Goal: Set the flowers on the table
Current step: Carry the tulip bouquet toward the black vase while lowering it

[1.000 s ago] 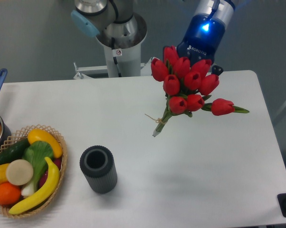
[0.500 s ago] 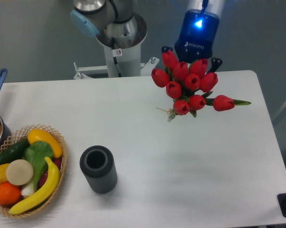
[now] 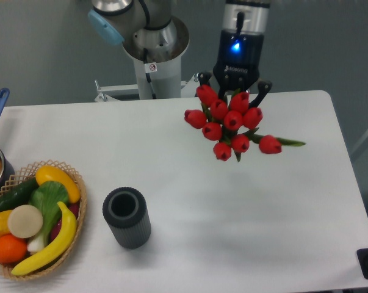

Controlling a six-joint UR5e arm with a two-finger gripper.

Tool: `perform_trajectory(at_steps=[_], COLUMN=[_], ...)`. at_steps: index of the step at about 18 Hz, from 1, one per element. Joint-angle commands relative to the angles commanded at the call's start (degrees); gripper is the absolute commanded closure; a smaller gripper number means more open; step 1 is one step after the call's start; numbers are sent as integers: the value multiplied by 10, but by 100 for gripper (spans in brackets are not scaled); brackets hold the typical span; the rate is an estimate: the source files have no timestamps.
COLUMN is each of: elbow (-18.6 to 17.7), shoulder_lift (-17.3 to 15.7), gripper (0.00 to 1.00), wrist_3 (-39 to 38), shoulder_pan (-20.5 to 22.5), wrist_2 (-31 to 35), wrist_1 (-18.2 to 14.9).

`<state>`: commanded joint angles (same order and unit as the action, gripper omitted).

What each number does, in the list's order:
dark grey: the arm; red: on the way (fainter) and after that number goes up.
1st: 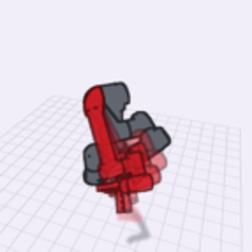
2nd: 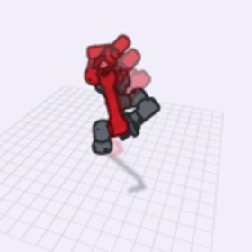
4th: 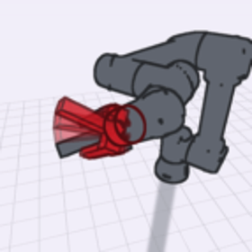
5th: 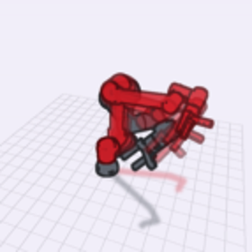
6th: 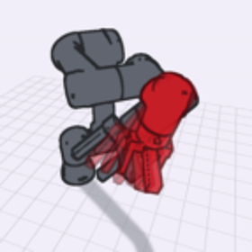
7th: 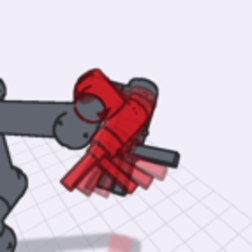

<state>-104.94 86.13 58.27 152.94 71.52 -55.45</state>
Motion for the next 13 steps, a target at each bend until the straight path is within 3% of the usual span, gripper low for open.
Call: perform_trajectory(at_steps=[10, 13], elbow=[-2, -3], shoulder_lift=[6, 35], gripper=[59, 59], wrist_3=[81, 122], shoulder_pan=[-27, -30], wrist_2=[144, 180], wrist_1=[-72, -78])
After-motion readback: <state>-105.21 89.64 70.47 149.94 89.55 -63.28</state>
